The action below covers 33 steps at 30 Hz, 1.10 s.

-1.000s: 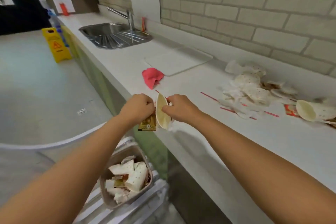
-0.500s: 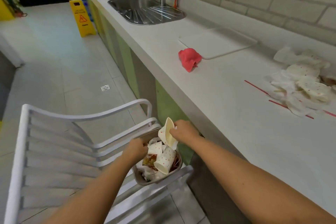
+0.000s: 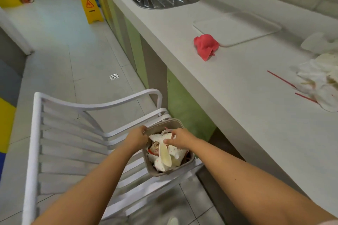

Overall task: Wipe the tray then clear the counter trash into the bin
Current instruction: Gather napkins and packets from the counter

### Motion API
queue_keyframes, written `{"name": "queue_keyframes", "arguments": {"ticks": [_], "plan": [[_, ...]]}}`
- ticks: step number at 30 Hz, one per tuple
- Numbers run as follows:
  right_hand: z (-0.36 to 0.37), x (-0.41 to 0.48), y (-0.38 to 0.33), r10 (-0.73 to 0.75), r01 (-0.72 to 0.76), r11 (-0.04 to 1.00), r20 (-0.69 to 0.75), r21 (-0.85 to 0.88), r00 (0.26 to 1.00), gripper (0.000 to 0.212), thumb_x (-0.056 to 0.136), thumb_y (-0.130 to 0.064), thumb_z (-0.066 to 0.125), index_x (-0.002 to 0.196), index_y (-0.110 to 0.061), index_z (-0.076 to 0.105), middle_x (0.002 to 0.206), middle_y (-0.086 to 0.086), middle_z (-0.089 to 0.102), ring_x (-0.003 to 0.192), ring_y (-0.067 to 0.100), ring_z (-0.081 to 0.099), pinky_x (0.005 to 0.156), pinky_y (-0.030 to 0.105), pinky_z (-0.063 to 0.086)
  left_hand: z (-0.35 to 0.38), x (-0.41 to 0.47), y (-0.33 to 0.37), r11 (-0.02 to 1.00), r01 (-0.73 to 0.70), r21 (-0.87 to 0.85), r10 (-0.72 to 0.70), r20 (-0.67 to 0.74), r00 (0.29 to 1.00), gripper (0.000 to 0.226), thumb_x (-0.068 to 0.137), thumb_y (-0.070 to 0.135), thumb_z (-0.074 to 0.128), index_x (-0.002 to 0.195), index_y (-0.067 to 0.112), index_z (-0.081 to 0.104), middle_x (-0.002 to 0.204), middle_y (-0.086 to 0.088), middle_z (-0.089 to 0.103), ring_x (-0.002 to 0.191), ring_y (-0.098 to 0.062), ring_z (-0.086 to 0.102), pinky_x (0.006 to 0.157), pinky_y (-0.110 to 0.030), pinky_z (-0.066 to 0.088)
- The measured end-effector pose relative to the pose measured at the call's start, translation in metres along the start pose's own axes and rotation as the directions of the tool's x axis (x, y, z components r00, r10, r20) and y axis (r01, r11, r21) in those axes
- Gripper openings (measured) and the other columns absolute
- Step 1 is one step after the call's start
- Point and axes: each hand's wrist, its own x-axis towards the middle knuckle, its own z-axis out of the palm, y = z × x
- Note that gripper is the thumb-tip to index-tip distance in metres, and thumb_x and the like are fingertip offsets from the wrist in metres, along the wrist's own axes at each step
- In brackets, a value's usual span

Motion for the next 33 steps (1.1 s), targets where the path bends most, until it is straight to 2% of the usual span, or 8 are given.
{"name": "queue_keyframes", "arguments": {"ticks": [2,7,12,15,21,25,30,33], "plan": [[-0.001,0.003,-0.002,0.038,-0.037,0.999,-0.043,0.034,0.998,0.049,0.091,-0.039,0.053,0.129,-0.008,0.052,0.126,0.012,0.058,0.114,0.027,0.056,0.089,0.031,0.044,0.000,-0.001,-0.005,1.000,0.019,-0.015,-0.019,0.013,1.000,0.037,0.093,0.018,0.047,0.129,0.013,0.051,0.123,-0.014,0.060,0.107,-0.030,0.060,0.093,-0.035,0.050],[-0.002,0.011,-0.010,0.053,-0.036,0.988,-0.105,0.153,0.993,0.034,0.093,-0.034,0.051,0.114,-0.006,0.053,0.113,0.009,0.057,0.095,0.023,0.055,0.076,0.028,0.041,-0.001,-0.003,-0.006,0.999,0.030,-0.034,-0.030,0.011,0.999,0.036,0.094,0.018,0.047,0.129,0.013,0.050,0.122,-0.014,0.061,0.106,-0.029,0.061,0.092,-0.035,0.050],[0.004,0.012,-0.018,0.097,-0.097,0.943,0.014,0.319,0.995,0.078,0.088,-0.051,0.052,0.147,-0.010,0.022,0.150,0.008,0.032,0.124,0.028,0.047,0.083,0.035,0.051,-0.002,-0.002,-0.001,0.999,0.010,-0.051,-0.011,-0.017,1.000,0.033,0.094,0.019,0.049,0.126,0.012,0.052,0.118,-0.014,0.063,0.101,-0.029,0.062,0.091,-0.037,0.051],[0.000,0.006,-0.019,0.145,-0.178,0.932,0.124,0.317,0.982,0.080,0.091,-0.054,0.045,0.151,-0.014,0.010,0.152,0.010,0.028,0.126,0.033,0.046,0.092,0.041,0.047,-0.001,-0.002,0.003,0.999,0.001,-0.053,-0.002,-0.014,1.000,0.034,0.093,0.019,0.050,0.127,0.012,0.051,0.119,-0.013,0.062,0.102,-0.027,0.062,0.092,-0.036,0.051],[-0.026,-0.010,-0.017,0.120,-0.147,0.937,0.104,0.317,0.987,0.050,0.098,-0.031,0.044,0.141,-0.009,0.035,0.130,0.013,0.049,0.088,0.025,0.059,0.066,0.034,0.052,-0.001,-0.001,0.020,0.998,-0.042,-0.041,0.042,-0.023,0.999,0.037,0.094,0.011,0.046,0.131,0.012,0.048,0.122,-0.012,0.061,0.099,-0.023,0.062,0.085,-0.028,0.050],[-0.053,-0.030,-0.016,0.104,-0.125,0.937,0.078,0.328,0.991,0.034,0.098,-0.020,0.044,0.126,-0.002,0.050,0.080,0.009,0.054,0.062,0.019,0.059,0.056,0.030,0.053,0.000,-0.003,0.048,0.991,-0.131,-0.026,0.129,-0.051,0.990,0.034,0.093,0.014,0.048,0.127,0.012,0.052,0.119,-0.011,0.062,0.091,-0.022,0.064,0.083,-0.031,0.052],[-0.092,-0.064,-0.008,0.078,-0.073,0.985,-0.027,0.155,0.997,0.030,0.098,-0.022,0.045,0.114,0.001,0.054,0.086,0.019,0.069,0.047,0.015,0.055,0.040,0.020,0.041,-0.001,-0.016,0.112,0.936,-0.341,-0.086,0.325,-0.161,0.932,0.023,0.092,0.009,0.047,0.109,0.008,0.063,0.097,-0.010,0.068,0.080,-0.026,0.065,0.077,-0.035,0.053],[-0.116,-0.091,0.002,0.063,-0.051,0.993,-0.113,0.110,0.992,0.022,0.095,-0.022,0.044,0.099,-0.005,0.058,0.063,0.008,0.062,0.044,0.012,0.048,0.042,0.020,0.035,0.001,-0.026,0.156,0.884,-0.452,-0.122,0.416,-0.237,0.878,0.021,0.091,0.010,0.048,0.102,0.007,0.066,0.083,-0.007,0.067,0.070,-0.022,0.060,0.066,-0.028,0.048]]}}
